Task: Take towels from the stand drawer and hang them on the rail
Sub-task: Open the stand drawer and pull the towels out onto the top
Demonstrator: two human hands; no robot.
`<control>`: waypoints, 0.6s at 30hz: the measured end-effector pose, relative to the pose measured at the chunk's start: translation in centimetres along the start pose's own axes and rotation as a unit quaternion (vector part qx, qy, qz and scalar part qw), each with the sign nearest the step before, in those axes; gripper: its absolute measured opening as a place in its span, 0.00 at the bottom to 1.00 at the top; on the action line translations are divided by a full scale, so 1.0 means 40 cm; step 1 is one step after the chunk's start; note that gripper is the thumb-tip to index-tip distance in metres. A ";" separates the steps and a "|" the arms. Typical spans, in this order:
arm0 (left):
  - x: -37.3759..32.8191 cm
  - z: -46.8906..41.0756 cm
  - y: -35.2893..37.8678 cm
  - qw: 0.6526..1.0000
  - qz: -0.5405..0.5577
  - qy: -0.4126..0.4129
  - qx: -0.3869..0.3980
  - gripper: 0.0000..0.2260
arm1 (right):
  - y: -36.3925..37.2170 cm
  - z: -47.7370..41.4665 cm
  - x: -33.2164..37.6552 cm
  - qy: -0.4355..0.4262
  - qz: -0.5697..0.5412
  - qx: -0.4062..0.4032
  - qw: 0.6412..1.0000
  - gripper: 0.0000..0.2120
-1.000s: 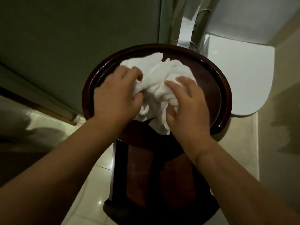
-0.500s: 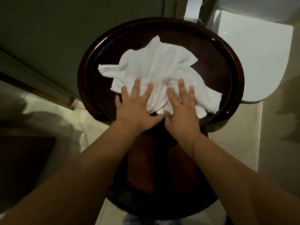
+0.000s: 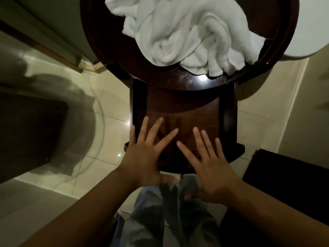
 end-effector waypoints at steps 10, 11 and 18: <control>0.043 -0.084 -0.079 0.995 -0.056 -0.036 -0.079 0.65 | -0.157 -0.135 -0.069 0.043 0.008 -0.102 0.994 0.64; 0.036 -0.102 -0.093 0.996 -0.057 -0.030 -0.061 0.68 | -0.166 -0.147 -0.071 0.043 0.006 -0.069 0.997 0.66; -0.071 -0.067 0.018 0.985 -0.131 0.090 0.070 0.65 | -0.014 -0.089 -0.027 -0.016 0.139 0.028 0.990 0.68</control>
Point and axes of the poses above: each hand's wrist, its own z-axis away from the middle knuckle, its own y-axis out of the palm, x = y × z, the point moved 5 cm from there along -z, towards the middle knuckle, and after that the axes turned 1 degree about -x, right-handed, at the moved point
